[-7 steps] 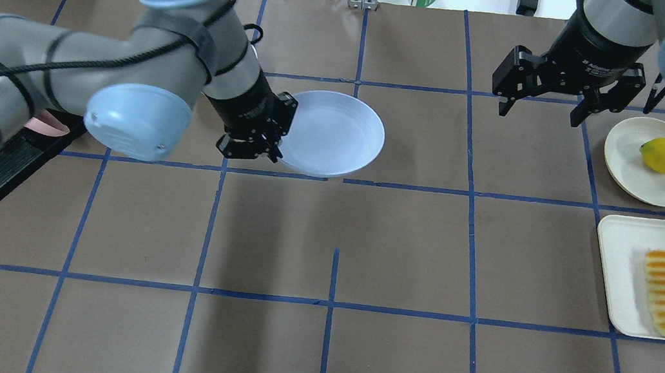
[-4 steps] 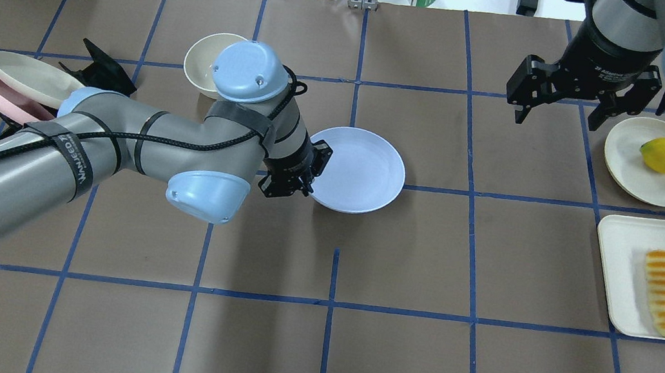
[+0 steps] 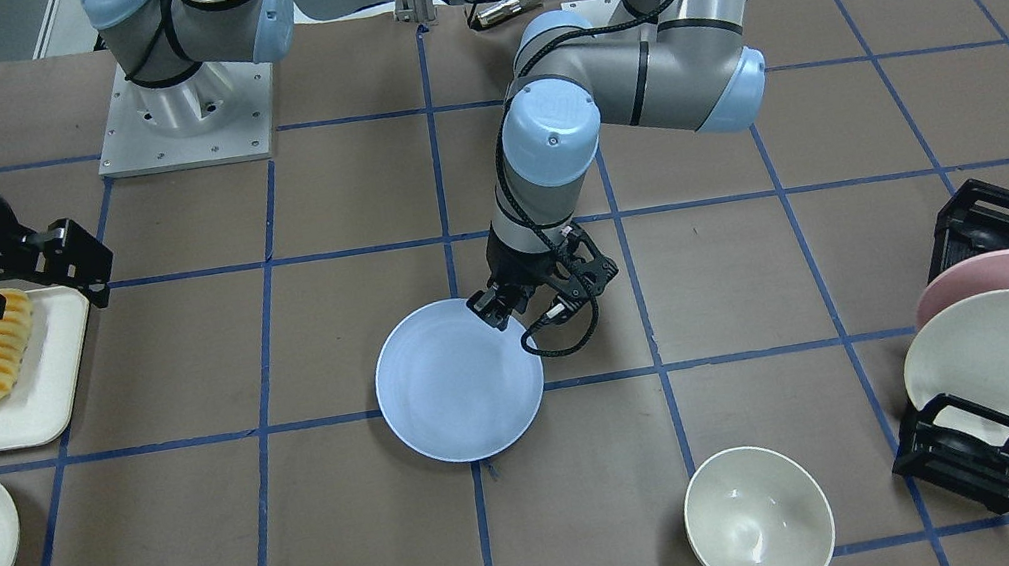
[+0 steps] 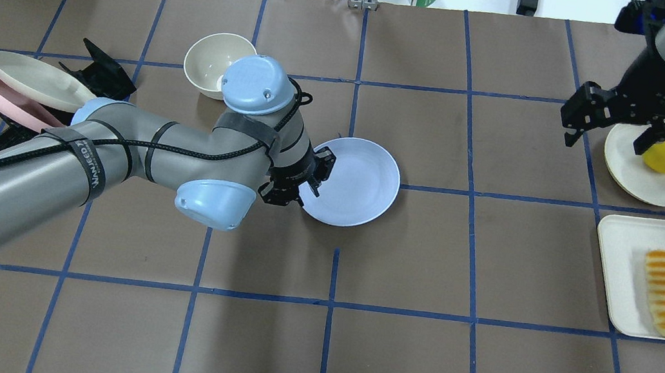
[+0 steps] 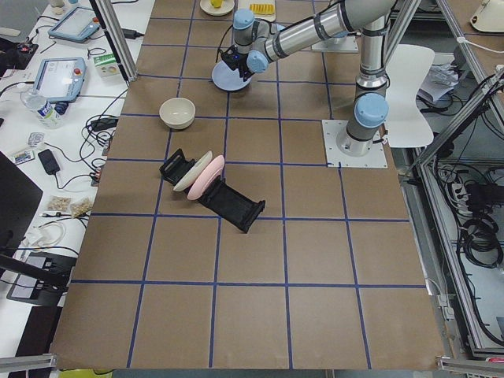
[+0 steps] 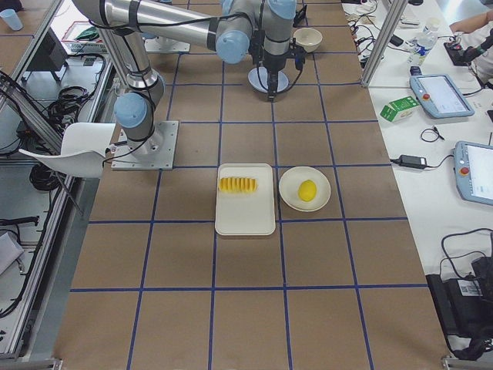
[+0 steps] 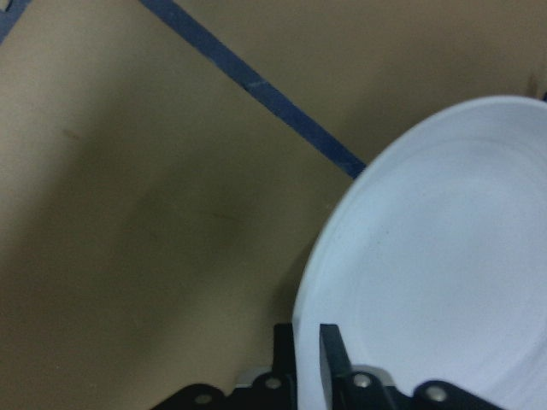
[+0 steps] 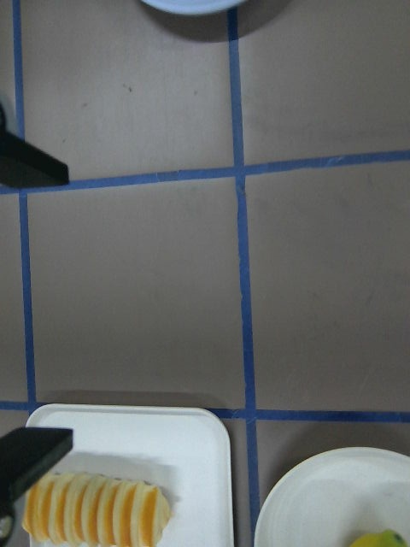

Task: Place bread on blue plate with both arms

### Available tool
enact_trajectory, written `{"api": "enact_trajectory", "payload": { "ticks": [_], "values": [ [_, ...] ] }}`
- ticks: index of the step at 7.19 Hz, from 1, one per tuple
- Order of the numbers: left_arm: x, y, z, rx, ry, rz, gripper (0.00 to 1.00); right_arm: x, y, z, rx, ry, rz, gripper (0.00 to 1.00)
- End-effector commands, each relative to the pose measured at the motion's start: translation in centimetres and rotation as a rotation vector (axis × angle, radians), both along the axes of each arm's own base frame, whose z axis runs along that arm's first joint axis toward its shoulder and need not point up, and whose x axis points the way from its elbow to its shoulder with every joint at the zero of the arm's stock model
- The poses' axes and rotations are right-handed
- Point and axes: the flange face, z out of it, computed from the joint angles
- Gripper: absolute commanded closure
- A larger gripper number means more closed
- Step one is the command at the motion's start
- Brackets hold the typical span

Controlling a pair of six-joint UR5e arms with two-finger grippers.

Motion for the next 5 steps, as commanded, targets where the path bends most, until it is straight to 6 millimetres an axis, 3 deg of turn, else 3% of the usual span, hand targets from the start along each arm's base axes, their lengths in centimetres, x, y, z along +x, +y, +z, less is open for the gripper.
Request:
{"api": "enact_trajectory", "payload": {
  "ticks": [1, 2, 3, 4, 5],
  "values": [
    [1.5, -1.4, 2.3, -0.042, 0.000, -0.088, 0.00, -6.6, 1.4, -4.0, 0.028, -0.012, -0.056, 0.00],
    [3.2, -1.7, 4.9, 0.006, -0.060, -0.147, 0.00, -9.9, 2.4, -5.8, 0.042, -0.034, -0.086, 0.00],
    [4.7, -2.1, 10.1, 0.063, -0.092, -0.201, 0.00, -12.1, 3.6, -8.6, 0.048, -0.040, -0.112, 0.00],
    [6.5, -2.0, 17.0, 0.107, -0.093, -0.293, 0.00, -13.9, 4.9, -12.4, 0.029, -0.024, -0.091, 0.00],
    [8.4, -0.6, 22.1, 0.165, -0.101, -0.392, 0.00, -16.8, 6.8, -16.0, 0.008, -0.027, -0.105, 0.00]
  ]
}}
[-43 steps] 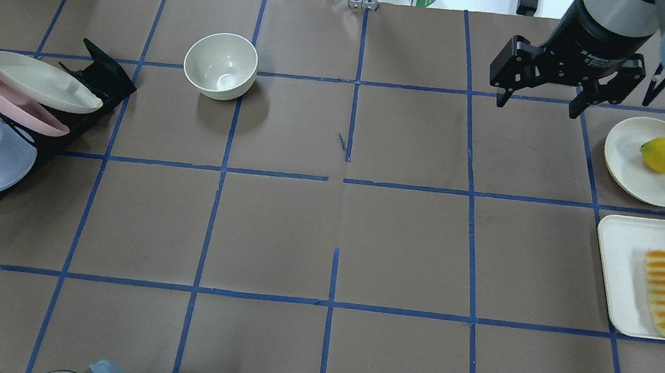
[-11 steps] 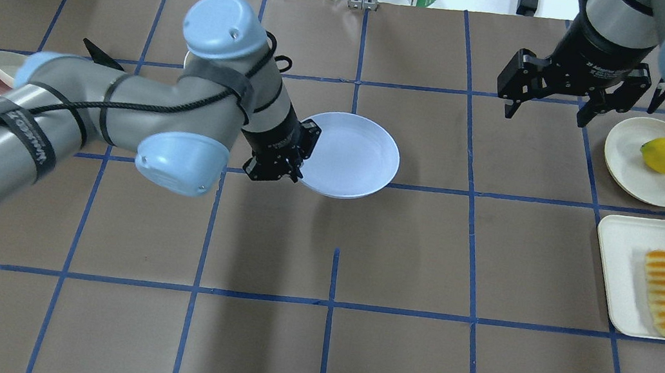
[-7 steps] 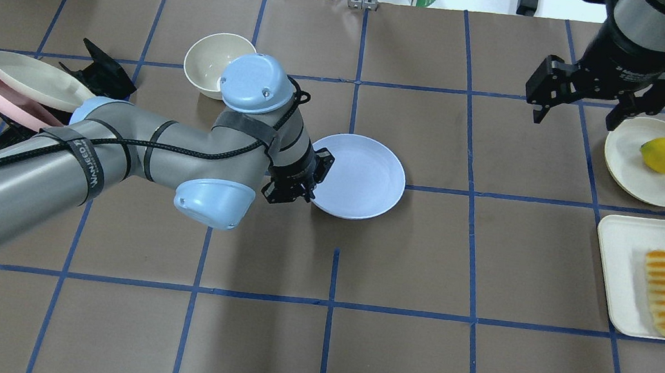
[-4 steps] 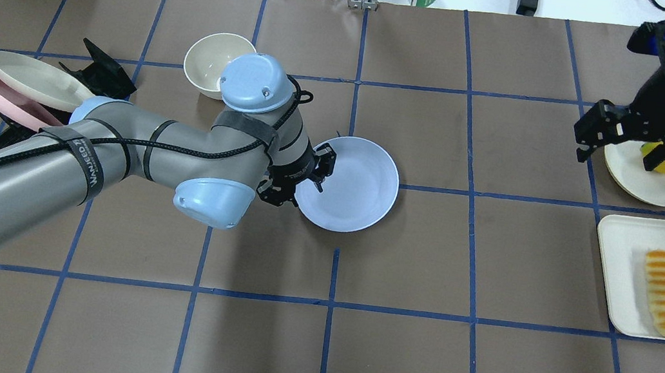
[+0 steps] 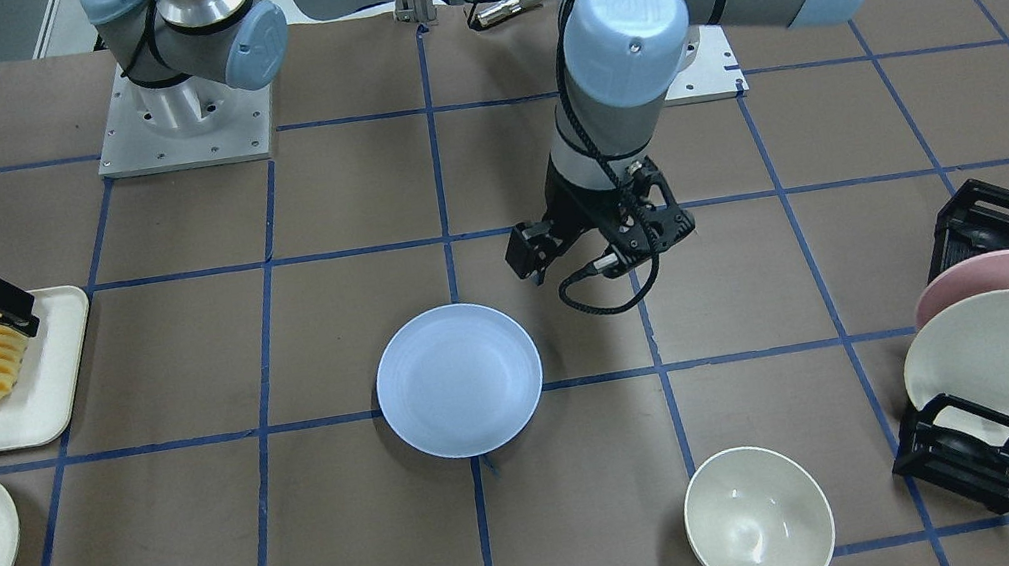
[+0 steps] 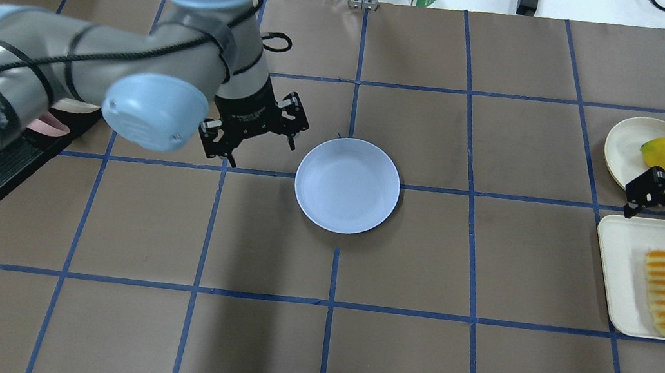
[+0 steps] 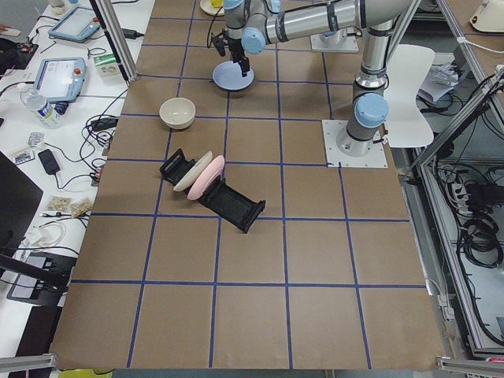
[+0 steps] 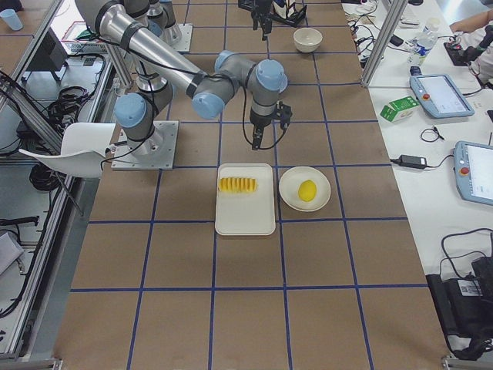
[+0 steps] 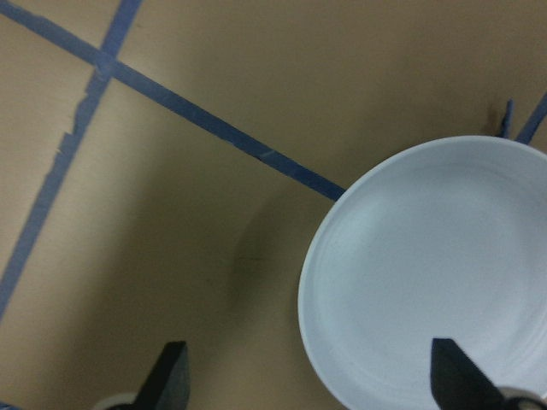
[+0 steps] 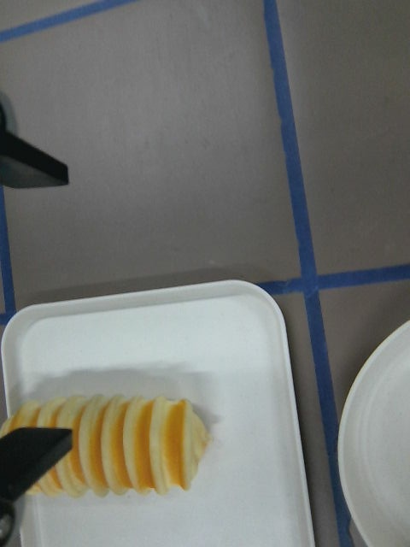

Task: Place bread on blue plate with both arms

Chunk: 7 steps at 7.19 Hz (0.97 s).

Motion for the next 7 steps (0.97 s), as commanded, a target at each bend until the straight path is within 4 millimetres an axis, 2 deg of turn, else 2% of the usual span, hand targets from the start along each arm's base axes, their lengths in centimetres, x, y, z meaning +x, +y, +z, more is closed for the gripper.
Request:
{"api": "enact_trajectory", "payload": {
  "ticks": [1, 3, 4, 5, 6, 7],
  "values": [
    [3.5, 2.4, 9.1, 0.068, 0.003, -0.215, 0.00, -4.3, 3.6, -7.4, -0.020, 0.001, -0.021, 0.00],
    [7.6, 0.5, 11.1, -0.027, 0.014, -0.249, 0.00, -5.1, 3.8, -9.3, -0.005, 0.018, 0.036, 0.00],
    [8.1, 0.9, 12.4, -0.052, 0.011, -0.245, 0.00, -5.8, 3.2, -10.9, -0.005, 0.031, 0.052, 0.00],
    [8.2, 1.0, 12.2, -0.049, 0.009, -0.242, 0.00, -6.3, 3.1, -11.5, -0.003, 0.050, 0.059, 0.00],
    [8.5, 1.1, 12.8, -0.061, 0.006, -0.239, 0.00, -6.6, 3.3, -11.4, 0.023, 0.079, 0.078, 0.00],
    [8.3, 1.4, 12.2, -0.049, 0.006, -0.243, 0.00, -6.8, 3.4, -11.4, 0.041, 0.098, 0.081, 0.00]
  ]
}}
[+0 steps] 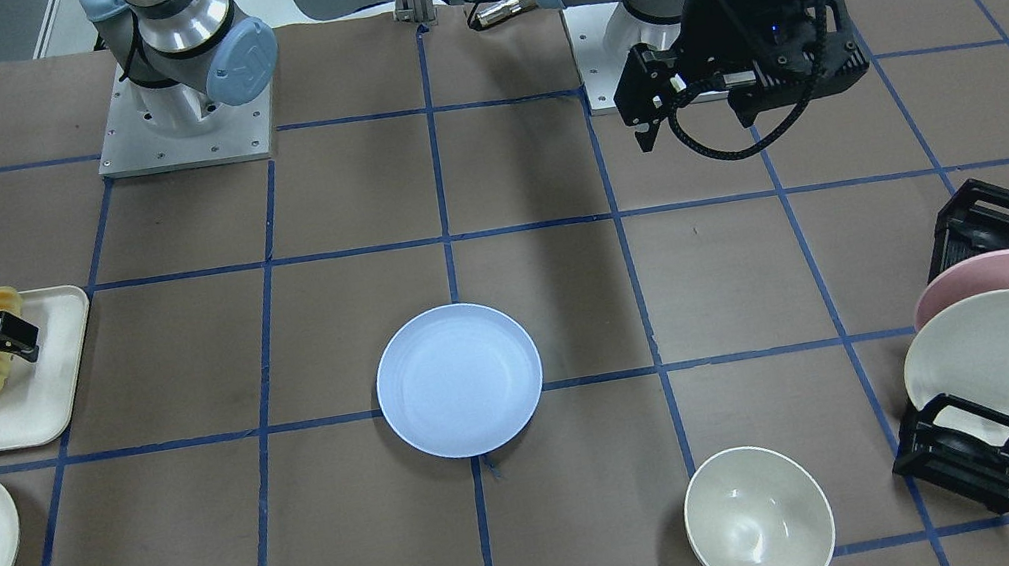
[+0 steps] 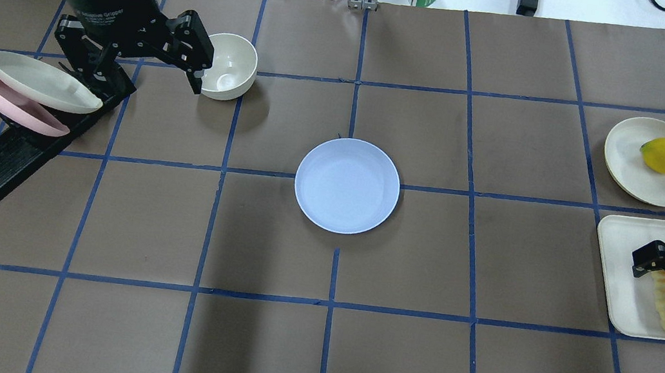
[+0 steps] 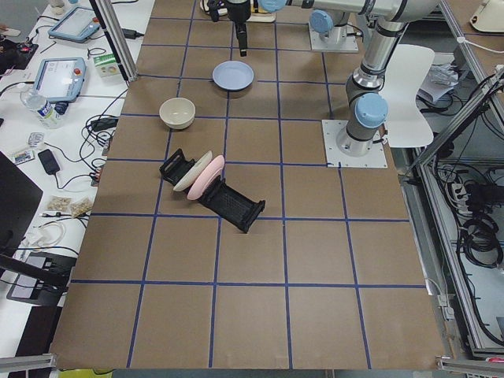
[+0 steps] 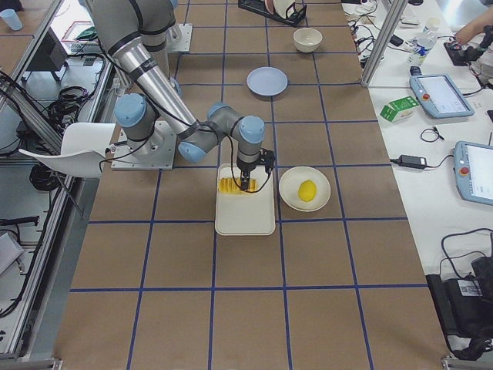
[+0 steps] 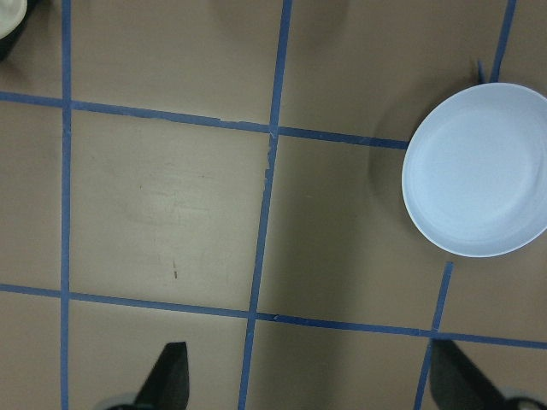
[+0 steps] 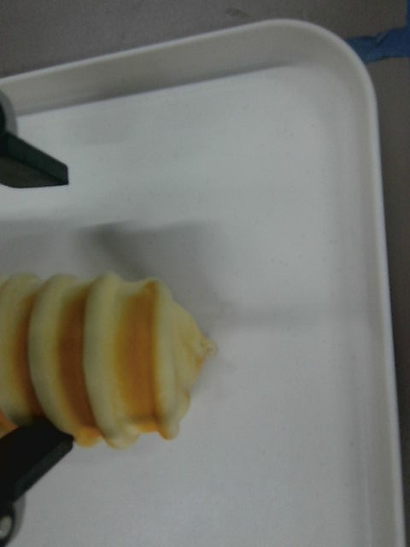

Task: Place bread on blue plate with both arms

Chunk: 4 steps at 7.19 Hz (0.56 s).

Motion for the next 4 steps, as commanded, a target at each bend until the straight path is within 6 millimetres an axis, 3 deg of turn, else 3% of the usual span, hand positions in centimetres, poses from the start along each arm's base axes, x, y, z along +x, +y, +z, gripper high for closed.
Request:
{"api": "enact_trajectory", "payload": {
  "ticks": [1, 3, 4],
  "values": [
    [0.28, 0.26, -0.34, 0.007, 0.000, 0.004, 0.00, -0.40, 0.15, 0.08, 0.021, 0.031, 0.011, 0.00],
    [0.43, 0.40, -0.01, -0.003, 0.000, 0.007, 0.00, -0.45, 0.42, -0.20, 0.044, 0.040, 0.010, 0.00],
    [0.49, 0.24, 0.18, -0.016, 0.002, 0.009, 0.00, -0.37, 0.40, -0.17, 0.040, 0.033, 0.010, 0.22]
  ]
}}
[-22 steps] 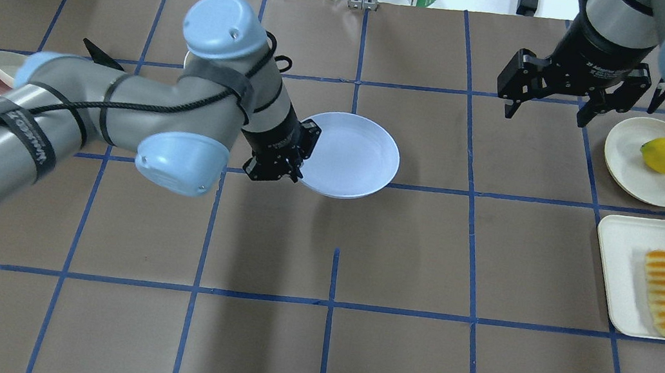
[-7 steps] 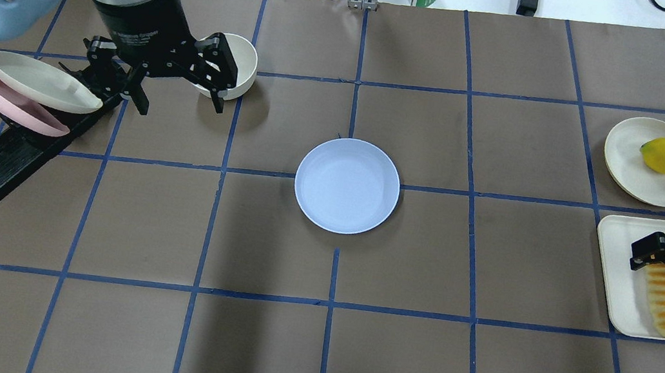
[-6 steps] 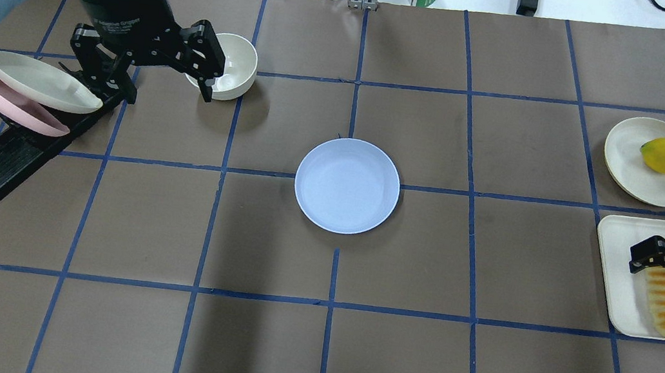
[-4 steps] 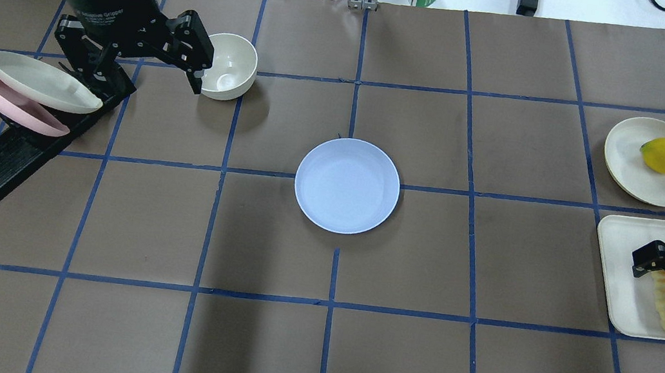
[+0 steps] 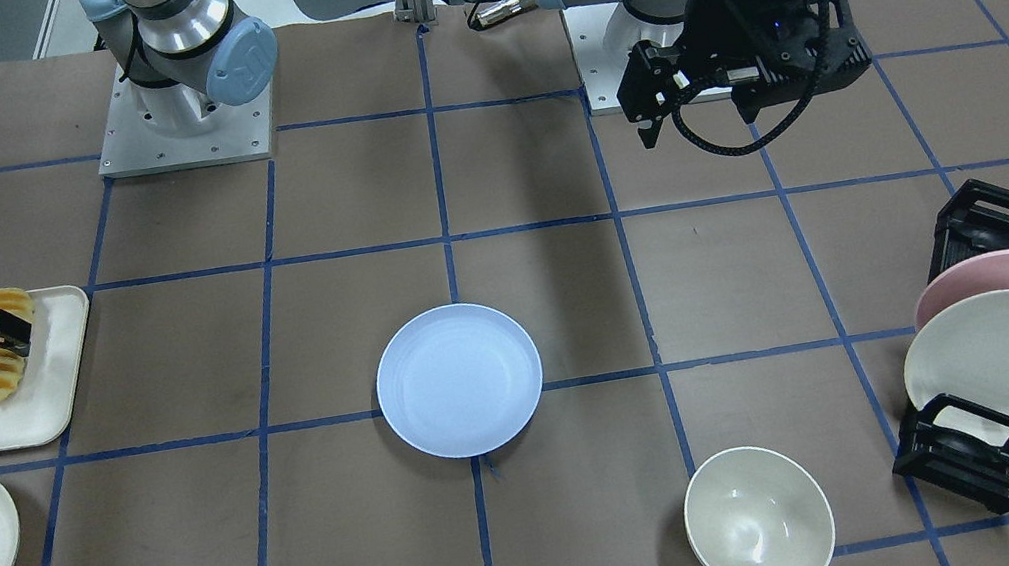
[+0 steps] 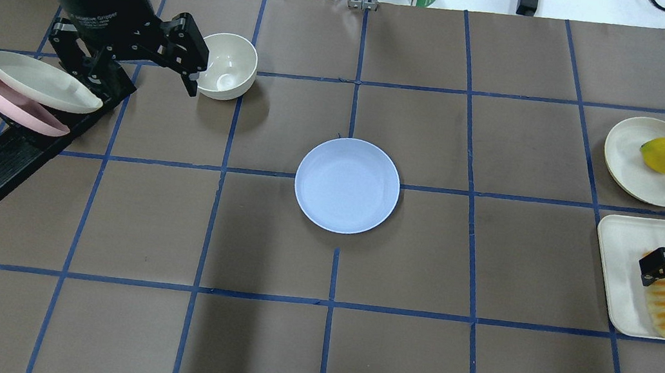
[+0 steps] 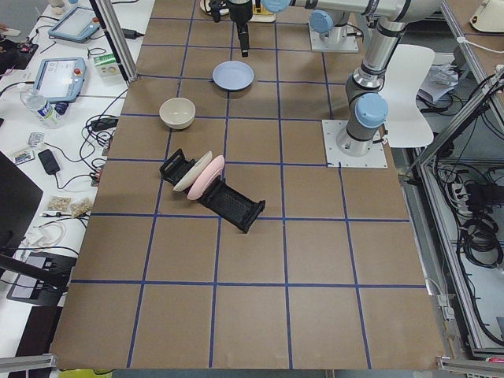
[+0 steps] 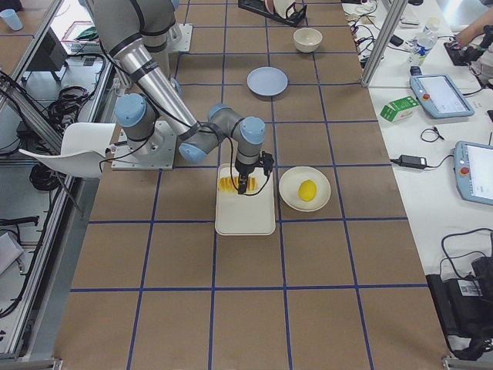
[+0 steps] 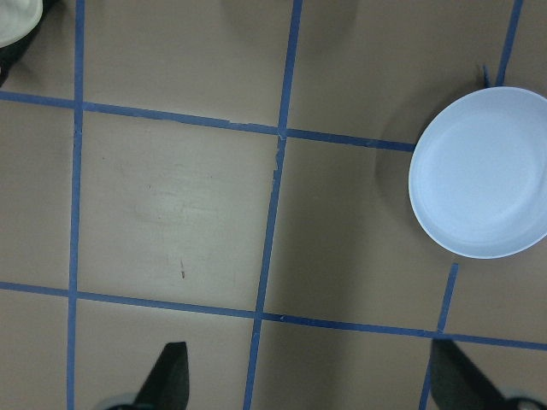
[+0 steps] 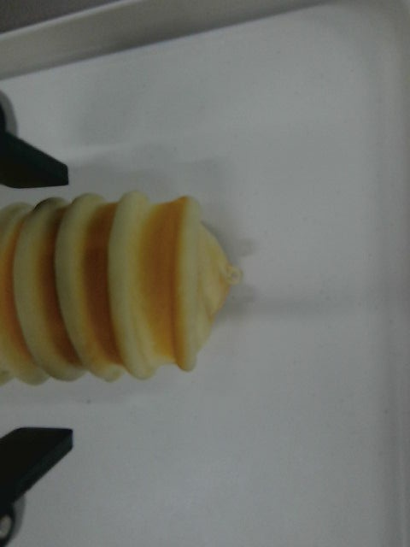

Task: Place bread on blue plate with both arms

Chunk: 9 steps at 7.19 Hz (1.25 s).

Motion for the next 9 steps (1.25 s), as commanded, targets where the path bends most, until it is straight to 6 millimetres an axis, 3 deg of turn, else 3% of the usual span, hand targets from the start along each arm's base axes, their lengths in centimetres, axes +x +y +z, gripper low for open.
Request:
{"api": "enact_trajectory", "payload": {
  "ticks": [1, 2, 3, 4, 5, 6, 9],
  "values": [
    [0.2, -0.6, 0.4, -0.017, 0.001, 0.005, 0.00, 0.0, 0.0, 0.0, -0.001, -0.005, -0.002, 0.71],
    [0.2, -0.5, 0.7, -0.022, 0.001, 0.005, 0.00, 0.1, 0.0, 0.3, -0.005, -0.002, -0.008, 1.00],
    [0.3, -0.2, 1.1, -0.031, 0.000, 0.008, 0.00, -0.2, -0.3, 1.2, -0.020, 0.010, -0.003, 1.00],
    [0.3, -0.2, 1.1, -0.030, 0.001, 0.008, 0.00, -0.1, -0.5, 3.9, -0.043, 0.024, 0.000, 1.00],
    [0.3, 0.0, 1.1, -0.030, -0.002, 0.008, 0.00, 1.4, -0.7, 9.4, -0.085, 0.010, 0.016, 1.00],
    [0.3, 0.0, 1.1, -0.031, 0.000, 0.008, 0.00, 5.2, -1.2, 12.7, -0.100, -0.081, 0.061, 1.00],
    [0.4, 0.0, 1.2, -0.034, 0.000, 0.010, 0.00, 20.0, -4.1, 16.7, -0.171, -0.093, 0.294, 1.00]
  ]
}}
